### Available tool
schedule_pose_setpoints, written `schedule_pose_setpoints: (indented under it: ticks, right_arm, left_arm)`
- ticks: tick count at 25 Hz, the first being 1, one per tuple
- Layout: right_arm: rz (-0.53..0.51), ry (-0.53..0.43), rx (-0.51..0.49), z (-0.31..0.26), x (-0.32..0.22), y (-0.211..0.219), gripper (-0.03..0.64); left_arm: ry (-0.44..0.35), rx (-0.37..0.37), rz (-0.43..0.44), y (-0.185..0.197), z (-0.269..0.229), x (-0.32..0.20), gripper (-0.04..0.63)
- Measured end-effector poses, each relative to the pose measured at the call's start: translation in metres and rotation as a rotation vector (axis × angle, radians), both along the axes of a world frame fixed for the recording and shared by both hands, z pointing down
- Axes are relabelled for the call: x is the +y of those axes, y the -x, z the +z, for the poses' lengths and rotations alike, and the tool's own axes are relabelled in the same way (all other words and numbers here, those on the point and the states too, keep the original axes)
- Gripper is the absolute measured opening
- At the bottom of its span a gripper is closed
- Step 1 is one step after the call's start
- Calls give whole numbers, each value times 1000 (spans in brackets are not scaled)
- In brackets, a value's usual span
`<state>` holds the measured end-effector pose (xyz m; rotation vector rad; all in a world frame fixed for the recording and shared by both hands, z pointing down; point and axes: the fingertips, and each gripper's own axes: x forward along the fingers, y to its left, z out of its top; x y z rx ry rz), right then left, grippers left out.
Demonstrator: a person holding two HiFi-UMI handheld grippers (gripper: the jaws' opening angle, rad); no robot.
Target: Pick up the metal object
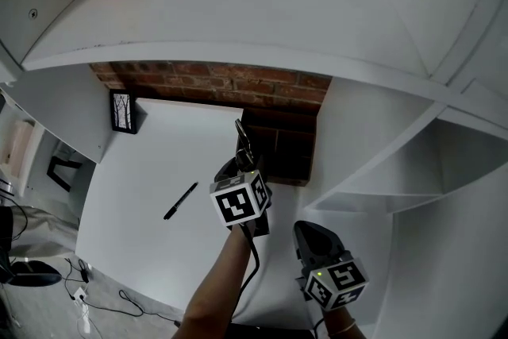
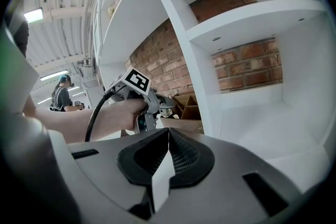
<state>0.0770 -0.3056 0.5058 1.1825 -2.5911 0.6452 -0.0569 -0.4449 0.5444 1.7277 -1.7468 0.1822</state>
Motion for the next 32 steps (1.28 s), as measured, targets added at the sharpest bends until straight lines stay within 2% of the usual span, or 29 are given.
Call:
schedule_pose_setpoints:
  ticks: [5,9,16,20,24,32]
  right_arm:
    - [6,3,0,2,0,-4,6]
    - [8,1,-3,2,1,-6,6]
    - [1,-18,-9,-7,1,-3,6]
    - [4,-25,-22,-13,3,1,6]
    - [-4,-43,-23,-19,6,7,6]
    - [-17,-66,-25,-29,19,24,6]
  left_arm:
    - [-24,33,-23,1,-3,2,262]
    - [-77,41,-41,4,-15,3,261]
    - [-211,-21,-24,9,-60,4,259]
    - [-279,-81,11,12,-90,10,257]
    - [-318,-132,42,16,-112,21,252]
    - [-380,-156,112,21,-146,53,250]
